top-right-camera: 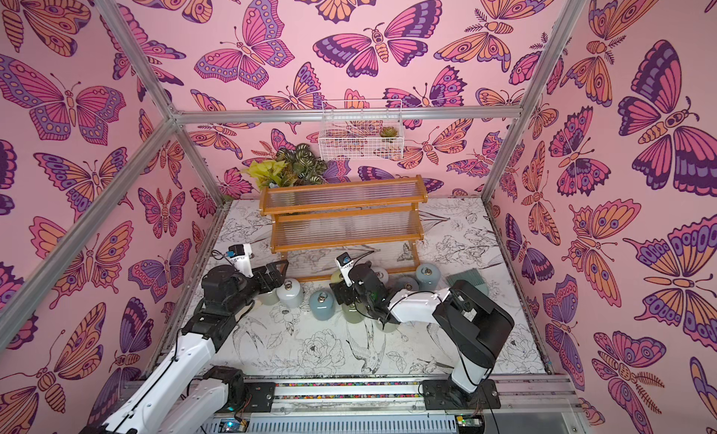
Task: Remove the tea canisters from the shelf
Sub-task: Place the tea canister at the center of the board.
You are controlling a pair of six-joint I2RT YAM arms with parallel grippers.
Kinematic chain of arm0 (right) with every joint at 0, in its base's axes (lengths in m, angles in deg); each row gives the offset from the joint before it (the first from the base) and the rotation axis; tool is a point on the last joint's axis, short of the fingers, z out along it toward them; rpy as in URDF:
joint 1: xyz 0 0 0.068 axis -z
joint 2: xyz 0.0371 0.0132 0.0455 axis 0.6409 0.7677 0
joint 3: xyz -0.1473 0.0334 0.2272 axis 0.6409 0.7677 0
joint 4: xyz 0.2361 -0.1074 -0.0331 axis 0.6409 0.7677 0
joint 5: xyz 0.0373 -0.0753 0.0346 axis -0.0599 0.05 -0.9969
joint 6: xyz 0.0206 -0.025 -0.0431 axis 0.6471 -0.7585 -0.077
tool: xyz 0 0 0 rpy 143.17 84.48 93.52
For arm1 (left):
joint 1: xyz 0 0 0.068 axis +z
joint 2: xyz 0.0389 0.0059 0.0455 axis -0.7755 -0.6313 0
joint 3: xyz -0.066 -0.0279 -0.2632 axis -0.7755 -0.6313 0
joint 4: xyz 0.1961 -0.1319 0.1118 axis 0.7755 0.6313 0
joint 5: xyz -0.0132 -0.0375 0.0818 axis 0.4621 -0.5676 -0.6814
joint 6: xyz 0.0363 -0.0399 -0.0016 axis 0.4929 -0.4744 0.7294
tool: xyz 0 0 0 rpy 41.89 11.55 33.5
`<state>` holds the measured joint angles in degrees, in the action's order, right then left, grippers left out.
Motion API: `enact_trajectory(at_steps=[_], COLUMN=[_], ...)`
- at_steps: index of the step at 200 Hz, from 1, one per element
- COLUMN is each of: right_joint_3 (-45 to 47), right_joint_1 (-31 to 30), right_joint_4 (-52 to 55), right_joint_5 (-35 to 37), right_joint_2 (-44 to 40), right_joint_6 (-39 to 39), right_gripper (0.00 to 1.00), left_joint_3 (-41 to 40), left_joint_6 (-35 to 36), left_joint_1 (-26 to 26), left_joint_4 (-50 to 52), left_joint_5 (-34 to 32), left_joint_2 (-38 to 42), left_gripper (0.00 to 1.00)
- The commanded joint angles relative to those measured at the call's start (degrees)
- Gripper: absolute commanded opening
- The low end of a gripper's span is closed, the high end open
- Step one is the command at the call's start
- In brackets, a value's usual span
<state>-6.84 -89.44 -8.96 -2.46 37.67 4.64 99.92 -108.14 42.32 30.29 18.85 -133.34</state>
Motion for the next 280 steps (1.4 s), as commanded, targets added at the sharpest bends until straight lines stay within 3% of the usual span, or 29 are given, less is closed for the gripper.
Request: enact_trajectory(at_steps=[1,107,199,257,280], right_joint_3=[-2.93,-5.83,-5.54,-4.55,-3.29], right_joint_1=[0.01,0.01,0.01,1.27,4.23], right_joint_4=[0.48,2.47,2.4,14.21,21.35], right_joint_5=[3.69,5.53,6.29,20.12,23.0], right_joint_2=[0.46,4.0,-4.14,-18.47,-24.47], right_joint_6=[-0.89,-0.97,-2.69,-3.13,1.45], right_gripper=[0.82,0.92,0.96,0.99,0.99], left_joint_3=[-1.25,-0.99,1.12,10.27,13.51], left_joint_6=[0.2,0.75,1.61,-2.22,-4.12], left_joint_1=[0.41,0.36,0.36,0.36,0.36], left_joint_4=[1.22,1.48,4.3,23.51,31.69], left_joint_5=[-0.27,-0.4,-1.21,-13.84,-19.55], left_joint_2=[0.42,0.38,1.68,4.36,4.22], left_gripper=[1.0,1.0,1.0,1.0,1.0])
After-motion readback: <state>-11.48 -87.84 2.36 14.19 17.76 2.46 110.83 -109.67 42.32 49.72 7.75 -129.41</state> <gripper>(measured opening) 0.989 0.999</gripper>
